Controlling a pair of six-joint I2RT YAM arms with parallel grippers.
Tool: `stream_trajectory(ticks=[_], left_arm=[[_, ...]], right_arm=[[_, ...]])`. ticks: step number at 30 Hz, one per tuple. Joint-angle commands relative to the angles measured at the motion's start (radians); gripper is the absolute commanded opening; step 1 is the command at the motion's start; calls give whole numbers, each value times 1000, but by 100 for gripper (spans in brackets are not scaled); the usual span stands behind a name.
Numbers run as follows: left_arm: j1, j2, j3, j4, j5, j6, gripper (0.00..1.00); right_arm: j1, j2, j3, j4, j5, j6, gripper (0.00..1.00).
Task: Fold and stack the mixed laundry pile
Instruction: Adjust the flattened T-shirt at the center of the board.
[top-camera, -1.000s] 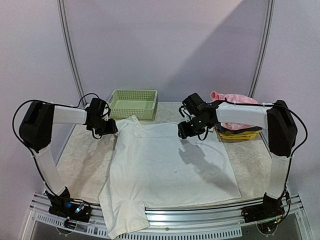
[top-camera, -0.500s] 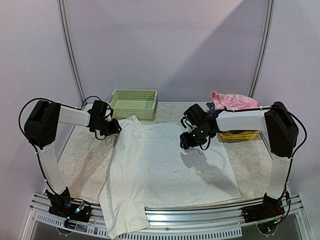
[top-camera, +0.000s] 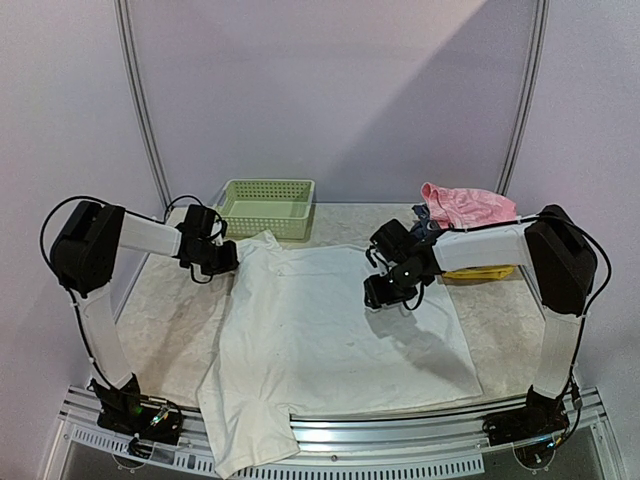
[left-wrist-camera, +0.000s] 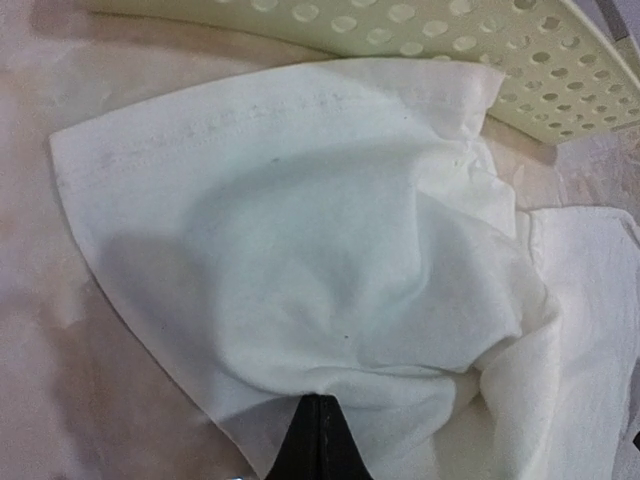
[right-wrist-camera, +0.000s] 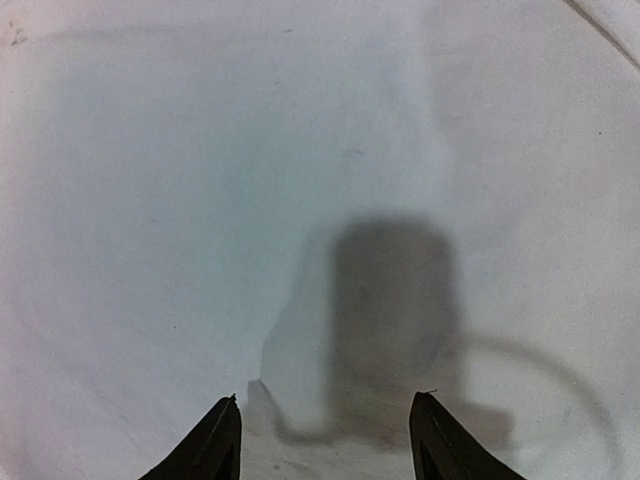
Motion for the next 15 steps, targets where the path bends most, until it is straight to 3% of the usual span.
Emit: stream_trajectory(ticks=[1,5,9,15], left_arm=[[4,-93,41,-149,-104,75,0],[-20,-170,136,-369,-297,168,0],[-71,-184,295,-589,-580,252,0],[-132,-13,577,-867,-864,398,1]], right_arm=[[5,-22,-32,14,17,19,58],[4,-22,-55,19,26,25,58],[3,-17,-60,17,32,23,58],[-3,2,-57,19,25,23,58]])
